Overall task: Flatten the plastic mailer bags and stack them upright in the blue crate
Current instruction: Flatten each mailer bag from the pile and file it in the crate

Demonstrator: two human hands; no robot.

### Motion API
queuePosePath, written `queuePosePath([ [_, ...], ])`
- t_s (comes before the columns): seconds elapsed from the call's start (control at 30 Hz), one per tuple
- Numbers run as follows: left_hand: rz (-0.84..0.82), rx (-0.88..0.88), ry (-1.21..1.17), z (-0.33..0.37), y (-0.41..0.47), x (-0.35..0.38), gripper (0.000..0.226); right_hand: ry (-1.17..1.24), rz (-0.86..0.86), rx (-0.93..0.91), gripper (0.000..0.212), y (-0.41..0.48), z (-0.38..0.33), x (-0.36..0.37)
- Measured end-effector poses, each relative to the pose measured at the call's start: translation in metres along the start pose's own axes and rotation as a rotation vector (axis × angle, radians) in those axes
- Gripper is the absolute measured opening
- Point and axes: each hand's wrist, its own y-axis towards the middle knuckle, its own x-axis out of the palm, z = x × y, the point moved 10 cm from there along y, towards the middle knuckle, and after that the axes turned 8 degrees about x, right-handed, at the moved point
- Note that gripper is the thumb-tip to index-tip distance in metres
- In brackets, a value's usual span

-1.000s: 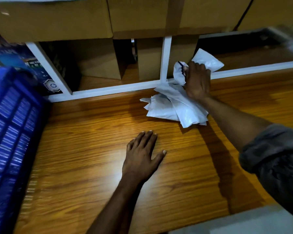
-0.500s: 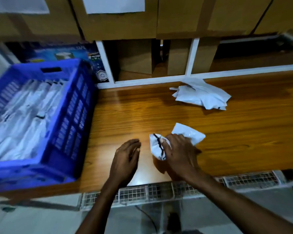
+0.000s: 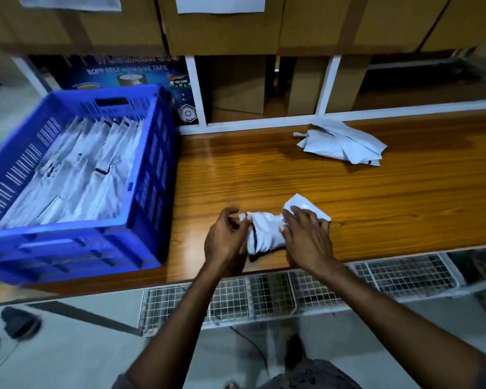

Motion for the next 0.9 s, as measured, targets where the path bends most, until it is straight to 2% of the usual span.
queuePosePath([
  [0.07, 0.008, 0.052, 0.004, 0.002, 0.008, 0.0, 0.032, -0.022, 0.029, 0.037, 0.049, 0.0, 0.007, -0.003],
  [0.13, 0.058, 0.08, 0.064, 0.001, 0.014, -0.008, 0.035, -0.014, 0.074, 0.097, 0.046, 0.007, 0.018, -0.009],
  [0.23, 0.191, 0.257, 0.331, 0.031, 0.015, -0.022, 0.041, 0.02, 0.108, 0.018, 0.049, 0.019, 0.014, -0.013],
  [0.27, 0.172, 0.344, 0.404, 0.048, 0.013, -0.013, 0.04, 0.024, 0.063, -0.046, 0.053, 0.023, 0.006, -0.006],
  [0.33, -0.008, 0.441, 0.52, 0.063, 0.005, 0.025, 0.047, -0.015, -0.033, -0.138, 0.06, 0.022, -0.009, 0.014],
  [0.4, -0.143, 0.431, 0.648, 0.048, -0.004, 0.057, 0.059, -0.062, -0.061, -0.168, 0.063, 0.022, -0.009, 0.032],
  [0.47, -0.123, 0.417, 0.713, 0.027, -0.012, 0.064, 0.062, -0.061, -0.07, -0.166, 0.065, 0.023, -0.001, 0.039],
  [0.63, -0.038, 0.348, 0.696, 0.014, -0.008, 0.06, 0.062, -0.008, -0.08, -0.138, 0.069, 0.032, 0.004, 0.043],
  [0.9, -0.098, 0.264, 0.712, 0.006, -0.005, 0.059, 0.069, -0.014, -0.145, -0.123, 0.086, 0.044, 0.023, 0.038],
])
